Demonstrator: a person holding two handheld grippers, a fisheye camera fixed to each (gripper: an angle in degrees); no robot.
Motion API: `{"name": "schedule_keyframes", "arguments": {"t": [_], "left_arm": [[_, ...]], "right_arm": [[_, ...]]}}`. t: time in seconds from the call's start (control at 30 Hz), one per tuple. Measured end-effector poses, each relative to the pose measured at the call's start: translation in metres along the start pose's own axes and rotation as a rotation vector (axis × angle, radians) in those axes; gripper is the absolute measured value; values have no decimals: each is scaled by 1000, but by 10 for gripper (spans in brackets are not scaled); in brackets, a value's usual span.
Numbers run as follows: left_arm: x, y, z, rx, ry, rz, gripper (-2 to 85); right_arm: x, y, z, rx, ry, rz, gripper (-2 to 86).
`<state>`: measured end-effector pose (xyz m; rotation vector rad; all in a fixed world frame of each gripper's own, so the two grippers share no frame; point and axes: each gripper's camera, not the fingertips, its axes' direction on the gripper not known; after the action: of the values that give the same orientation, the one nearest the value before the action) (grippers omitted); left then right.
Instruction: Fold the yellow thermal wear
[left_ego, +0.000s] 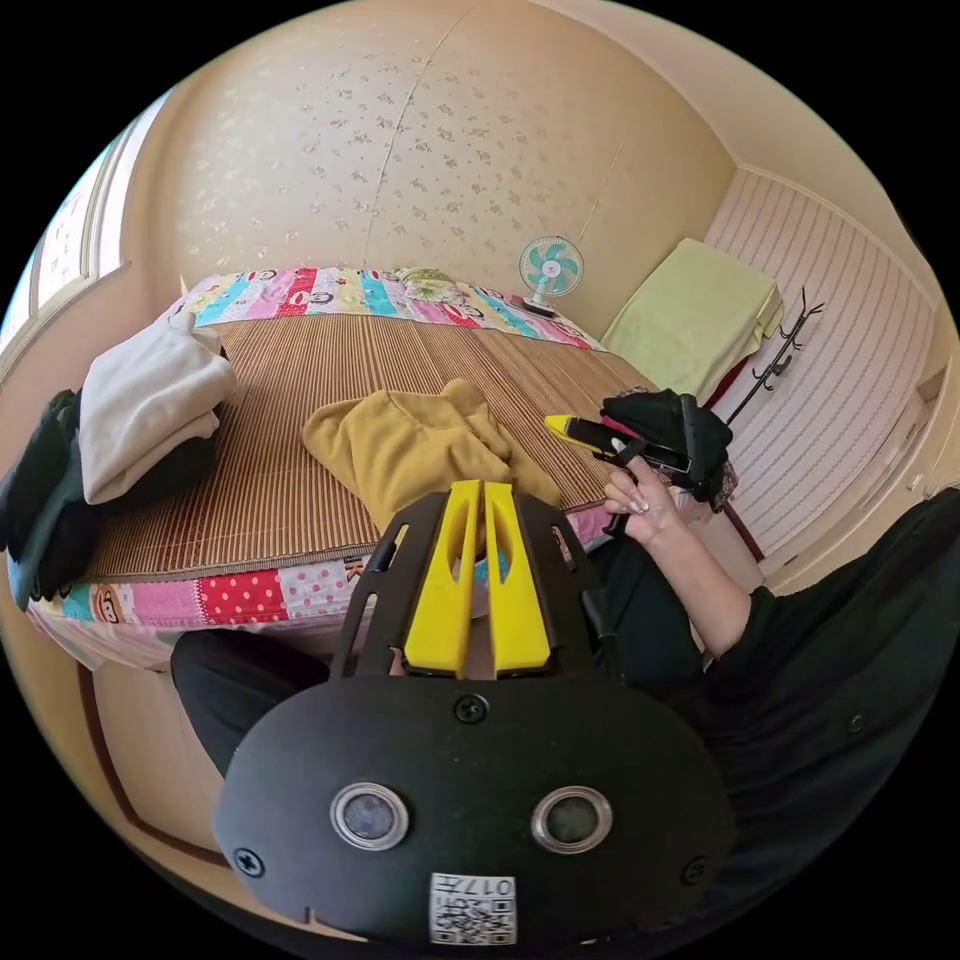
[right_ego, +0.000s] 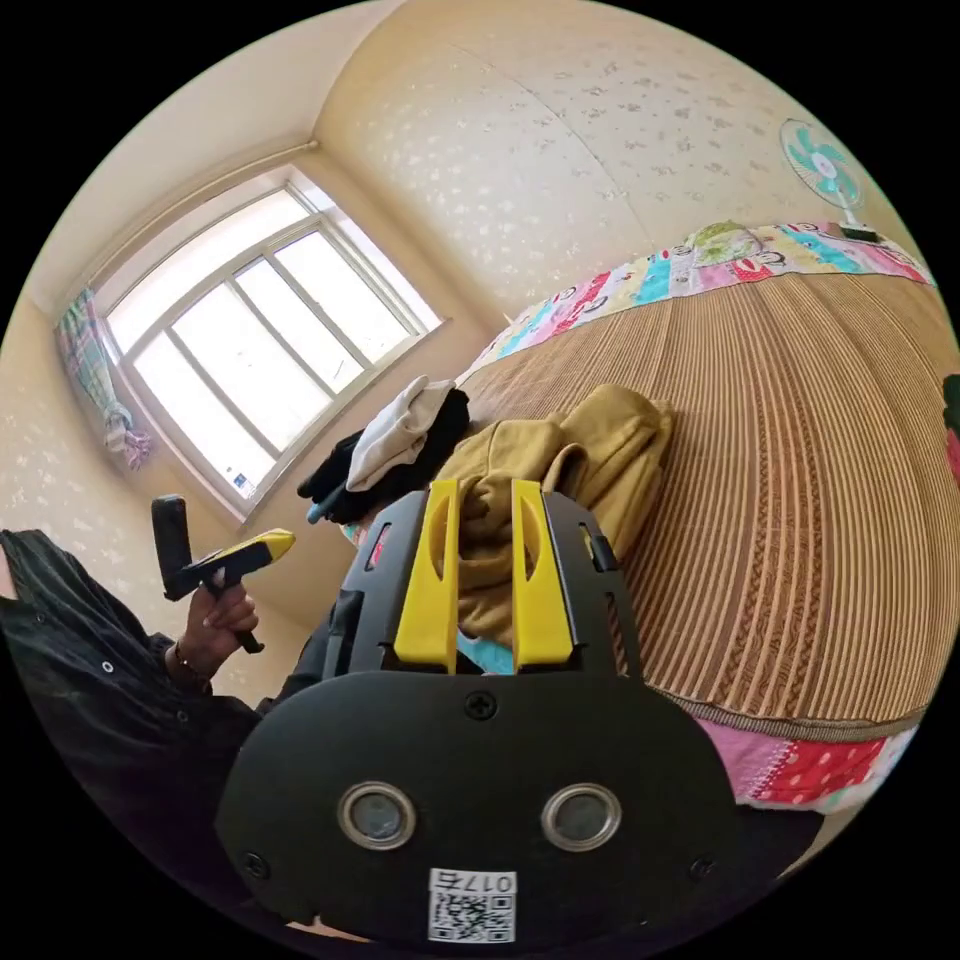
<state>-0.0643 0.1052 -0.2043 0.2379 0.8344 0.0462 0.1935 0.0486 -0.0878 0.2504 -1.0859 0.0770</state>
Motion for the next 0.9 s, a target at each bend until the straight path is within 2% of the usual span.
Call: {"name": "schedule_keyframes", "arguments": {"t": [0.03, 0.13, 0.27, 0.33, 0.4, 0.47, 0.53, 0.6, 0.67, 0.73, 0.9], "left_arm": [[-3, -1, 5, -8, 22, -17, -9], [-6, -9, 15, -22, 84, -42, -9], [-12, -23, 15, -63, 21, -81, -1], [-21, -28, 5, -54, -19, -89, 17], [-37, -32, -12, -11, -2, -118, 30], [-66, -36, -35, 74, 40, -188, 46], [-89, -40, -45, 127, 56, -228, 68], [-112, -47, -43, 131, 72, -277, 91], [-137, -57, -31, 99, 117, -322, 113], [-149, -62, -20, 73, 92, -332, 123], [-191, -73, 18, -34, -100, -372, 133]], "right_arm": [[14, -14, 7, -21, 27, 52, 105], [24, -39, 49, -175, -54, 61, 124], [-15, -23, 126, -402, -31, -39, 96], [-54, -6, 114, -297, -35, -141, 64], [-97, 13, 94, -202, -132, -235, 49], [-140, 40, 82, -201, -360, -299, 39], [-159, 65, 87, -255, -452, -303, 34], [-169, 90, 105, -372, -450, -296, 31], [-175, 117, 129, -558, -344, -299, 28], [-179, 124, 131, -624, -276, -341, 26], [-172, 94, 94, -566, -331, -374, 22]]}}
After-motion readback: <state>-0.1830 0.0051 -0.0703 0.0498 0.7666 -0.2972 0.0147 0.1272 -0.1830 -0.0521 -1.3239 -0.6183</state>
